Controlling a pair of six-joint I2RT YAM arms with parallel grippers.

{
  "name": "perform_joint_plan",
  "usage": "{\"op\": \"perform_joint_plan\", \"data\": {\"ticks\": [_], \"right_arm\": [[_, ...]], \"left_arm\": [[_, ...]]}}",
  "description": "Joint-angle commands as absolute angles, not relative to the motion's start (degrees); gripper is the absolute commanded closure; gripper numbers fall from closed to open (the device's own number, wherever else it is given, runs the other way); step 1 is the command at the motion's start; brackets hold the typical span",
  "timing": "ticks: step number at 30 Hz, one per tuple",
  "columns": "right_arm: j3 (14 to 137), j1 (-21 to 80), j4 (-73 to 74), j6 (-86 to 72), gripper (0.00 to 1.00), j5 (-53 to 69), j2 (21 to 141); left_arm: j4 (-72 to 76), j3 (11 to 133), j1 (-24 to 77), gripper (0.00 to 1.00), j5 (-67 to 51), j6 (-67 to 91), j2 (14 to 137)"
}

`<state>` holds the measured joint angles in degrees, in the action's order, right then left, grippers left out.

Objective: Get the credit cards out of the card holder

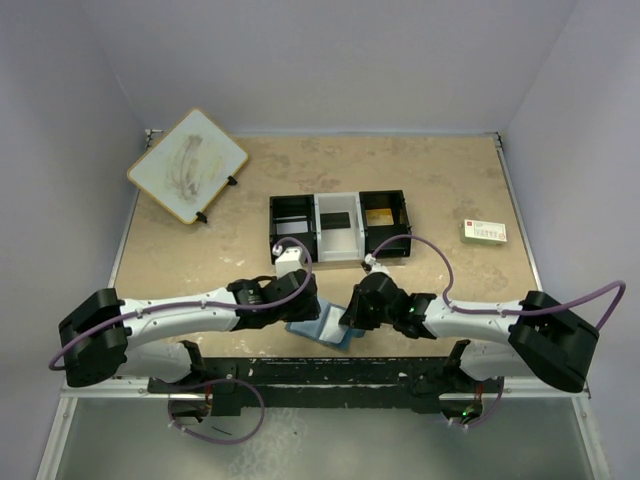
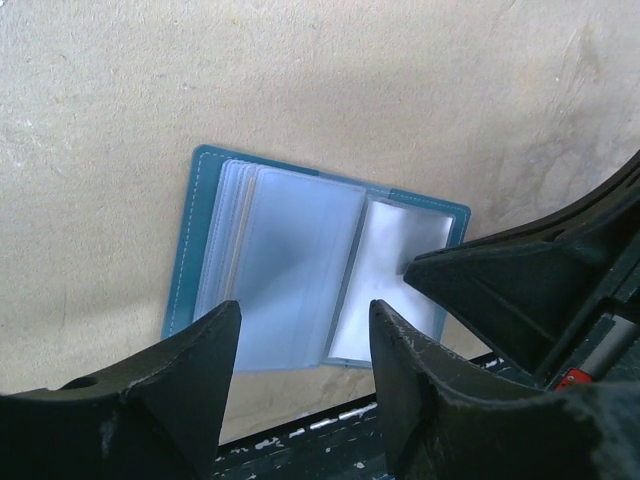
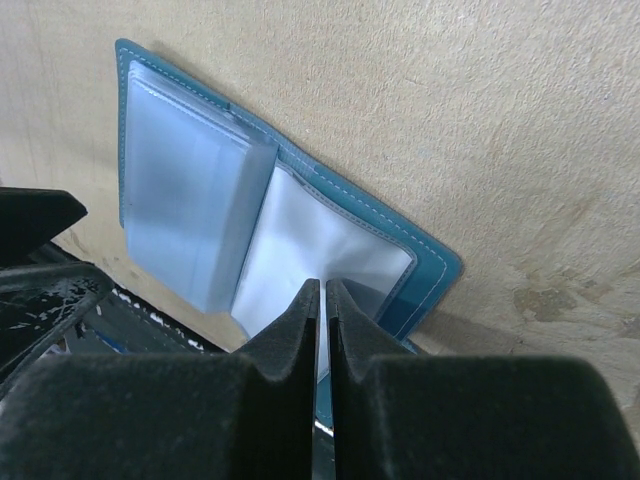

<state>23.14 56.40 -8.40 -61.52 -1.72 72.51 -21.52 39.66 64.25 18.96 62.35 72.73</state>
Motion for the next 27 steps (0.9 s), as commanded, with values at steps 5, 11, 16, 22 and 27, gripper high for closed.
{"op": "perform_joint_plan", "data": {"ticks": [5, 11, 16, 22, 27], "right_arm": [[23.91, 56.34, -5.85, -60.38, 0.91, -2.28, 73.39], [23.86, 56.4, -5.73, -60.38, 0.91, -2.29, 73.21], [23.76, 56.37, -5.78, -60.38, 0.91, -2.29, 73.13], [23.57, 56.35, -5.75, -60.64, 0.91, -2.29, 72.82], [23.39, 56.34, -5.83, -60.73, 0.91, -2.37, 72.51]], "left_arm": [[-22.83, 42.65, 64.51, 0.48, 19.85, 61.46, 73.7], [-21.64, 41.61, 64.51, 0.48, 19.04, 61.7, 75.53], [-20.18, 41.29, 64.72, 0.52, 16.89, 61.05, 76.62], [-19.35, 41.04, 64.86, 0.54, 16.81, 61.08, 76.18], [-22.02, 41.57, 64.86, 0.52, 19.38, 61.61, 76.18]]}}
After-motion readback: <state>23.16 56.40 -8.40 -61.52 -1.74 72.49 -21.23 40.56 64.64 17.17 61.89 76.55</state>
